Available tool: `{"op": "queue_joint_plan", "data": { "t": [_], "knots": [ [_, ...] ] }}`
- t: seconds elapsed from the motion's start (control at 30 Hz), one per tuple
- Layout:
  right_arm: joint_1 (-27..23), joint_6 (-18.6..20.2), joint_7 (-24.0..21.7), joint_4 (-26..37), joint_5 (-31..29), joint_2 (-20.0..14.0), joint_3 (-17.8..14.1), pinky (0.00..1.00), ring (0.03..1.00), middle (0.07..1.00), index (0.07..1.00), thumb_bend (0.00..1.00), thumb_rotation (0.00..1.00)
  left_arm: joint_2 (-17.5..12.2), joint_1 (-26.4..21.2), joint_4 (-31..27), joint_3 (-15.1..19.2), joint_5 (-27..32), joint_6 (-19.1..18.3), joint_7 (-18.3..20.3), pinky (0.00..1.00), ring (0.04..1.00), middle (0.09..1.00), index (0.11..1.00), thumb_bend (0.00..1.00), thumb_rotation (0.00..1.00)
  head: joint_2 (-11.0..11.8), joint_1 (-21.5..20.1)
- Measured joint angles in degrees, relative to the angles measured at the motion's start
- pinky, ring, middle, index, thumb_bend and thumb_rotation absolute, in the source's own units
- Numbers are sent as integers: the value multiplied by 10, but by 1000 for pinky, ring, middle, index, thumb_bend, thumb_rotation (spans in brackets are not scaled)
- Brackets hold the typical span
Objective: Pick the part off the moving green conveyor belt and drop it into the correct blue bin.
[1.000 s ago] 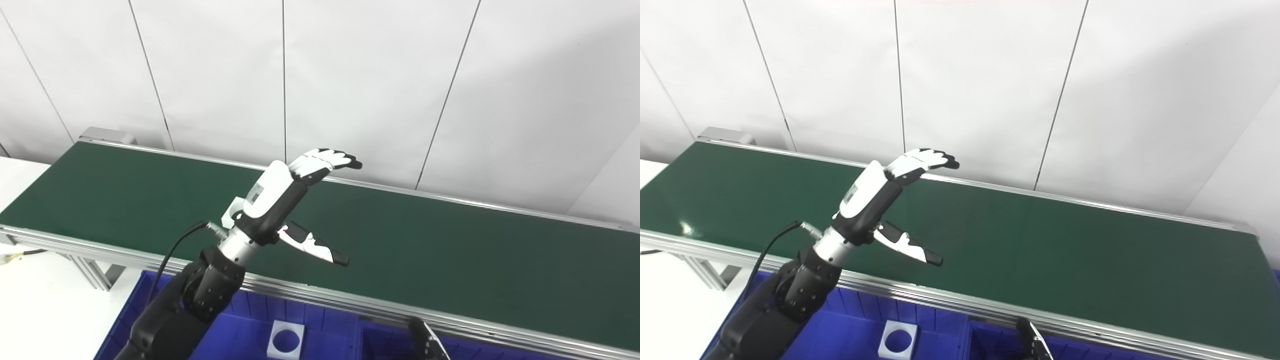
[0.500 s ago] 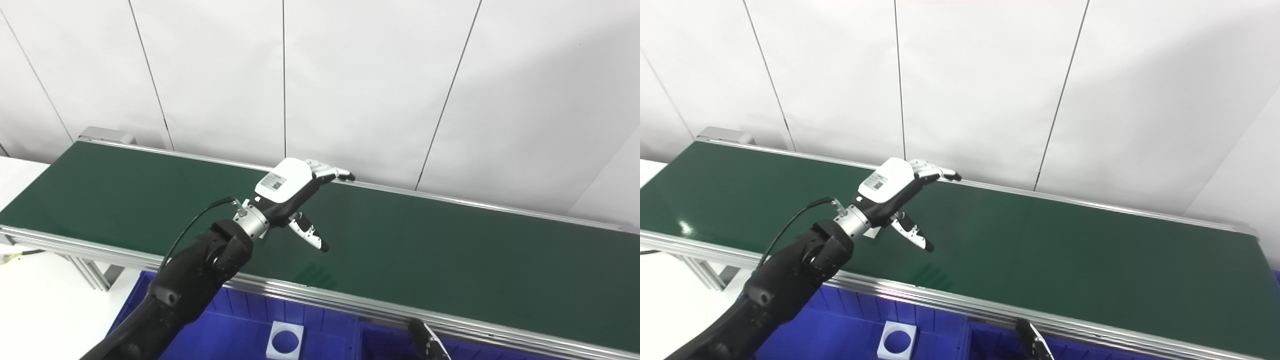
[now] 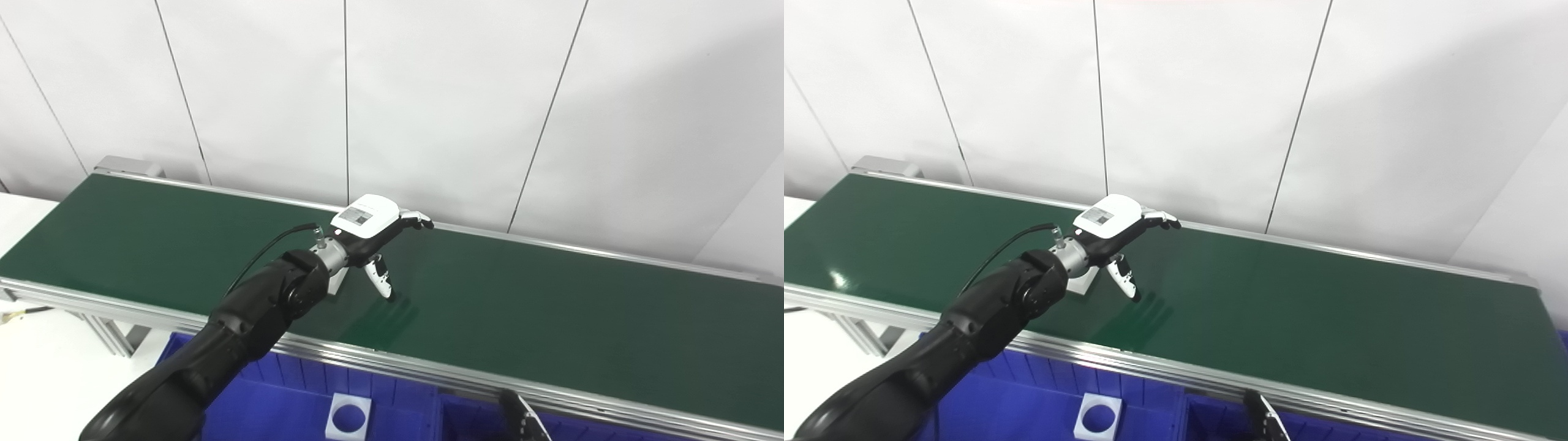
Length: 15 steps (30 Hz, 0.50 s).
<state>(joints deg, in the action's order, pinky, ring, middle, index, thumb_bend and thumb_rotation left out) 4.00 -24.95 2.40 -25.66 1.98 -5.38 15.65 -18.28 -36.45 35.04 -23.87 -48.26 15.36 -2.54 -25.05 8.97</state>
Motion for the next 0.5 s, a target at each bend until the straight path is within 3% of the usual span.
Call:
{"op": "queue_joint_plan", "data": {
  "t": [0.4, 0.5],
  "knots": [
    [0, 0, 5, -1, 0, 0, 7, 923, 908, 932, 949, 804, 1000, -10, -35, 2, -28, 5, -7, 71, 757, 778, 796, 841, 1000, 0, 0, -3],
    [0, 0, 9, -1, 0, 0, 8, 928, 905, 932, 947, 808, 1000, -13, -37, 2, -27, 19, -8, 107, 679, 758, 815, 850, 1000, 0, -1, -4]
  ]
}}
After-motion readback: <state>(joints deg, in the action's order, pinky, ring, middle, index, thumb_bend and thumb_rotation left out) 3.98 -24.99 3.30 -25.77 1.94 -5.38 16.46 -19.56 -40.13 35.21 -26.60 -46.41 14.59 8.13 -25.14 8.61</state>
